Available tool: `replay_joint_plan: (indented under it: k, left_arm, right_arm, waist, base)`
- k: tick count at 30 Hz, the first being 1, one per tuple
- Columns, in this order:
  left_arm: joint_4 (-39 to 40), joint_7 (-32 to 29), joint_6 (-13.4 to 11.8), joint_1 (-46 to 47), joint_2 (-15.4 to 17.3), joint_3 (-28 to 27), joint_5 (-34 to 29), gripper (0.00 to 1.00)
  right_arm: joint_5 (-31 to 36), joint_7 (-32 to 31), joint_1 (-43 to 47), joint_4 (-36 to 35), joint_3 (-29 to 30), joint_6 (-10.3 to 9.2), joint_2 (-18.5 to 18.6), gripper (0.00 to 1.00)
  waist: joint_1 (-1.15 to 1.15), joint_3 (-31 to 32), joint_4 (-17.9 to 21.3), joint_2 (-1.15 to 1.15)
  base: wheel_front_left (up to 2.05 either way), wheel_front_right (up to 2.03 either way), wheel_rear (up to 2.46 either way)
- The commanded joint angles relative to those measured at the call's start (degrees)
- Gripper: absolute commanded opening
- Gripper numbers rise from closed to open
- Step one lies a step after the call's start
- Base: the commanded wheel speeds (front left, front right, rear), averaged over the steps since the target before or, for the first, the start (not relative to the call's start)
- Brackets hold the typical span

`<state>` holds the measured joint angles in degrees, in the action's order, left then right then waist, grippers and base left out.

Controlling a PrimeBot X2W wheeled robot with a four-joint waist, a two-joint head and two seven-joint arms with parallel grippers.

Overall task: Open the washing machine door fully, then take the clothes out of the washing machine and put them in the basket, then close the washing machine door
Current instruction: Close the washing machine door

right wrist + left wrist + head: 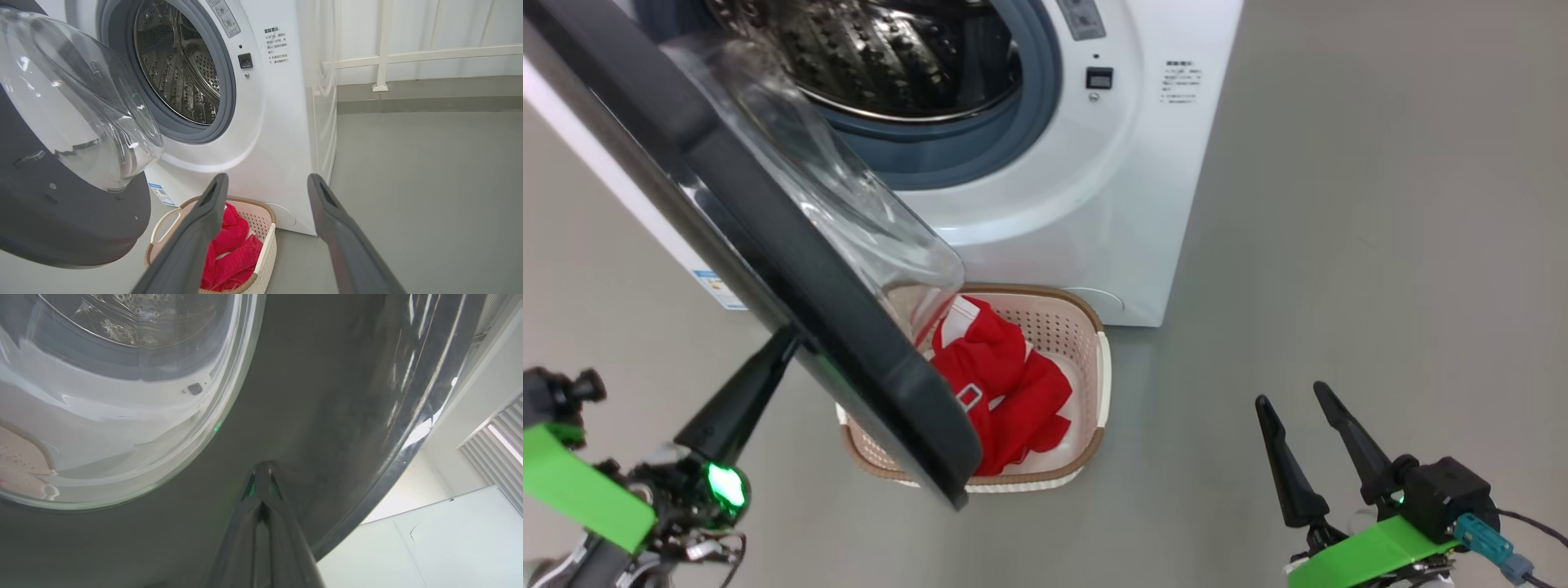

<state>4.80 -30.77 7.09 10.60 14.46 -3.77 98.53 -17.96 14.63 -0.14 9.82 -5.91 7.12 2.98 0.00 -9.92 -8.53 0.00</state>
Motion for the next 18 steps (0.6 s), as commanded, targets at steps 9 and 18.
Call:
replay_joint_plan:
  k: [9, 18]
  left_arm:
    - [-0.6, -5.3, 0.4, 9.0, -3.3, -5.1, -4.9, 0.00]
    - [-3.4, 1.0, 0.4, 16.4, -4.0, -2.9, -12.4, 0.00]
  right_arm:
    - [-0.2, 0.4, -3.1, -2.0, -0.9, 0.36, -0.1, 1.00]
    - [-1.1, 0.4, -4.8, -2.6, -1.4, 0.36, -0.1, 1.00]
  waist:
    - [0.00, -2.9, 4.0, 0.00]
    - [0.00, -5.6, 6.7, 0.00]
  base:
    - [0.00, 0.00, 0.00]
    - [0.00, 0.00, 0.00]
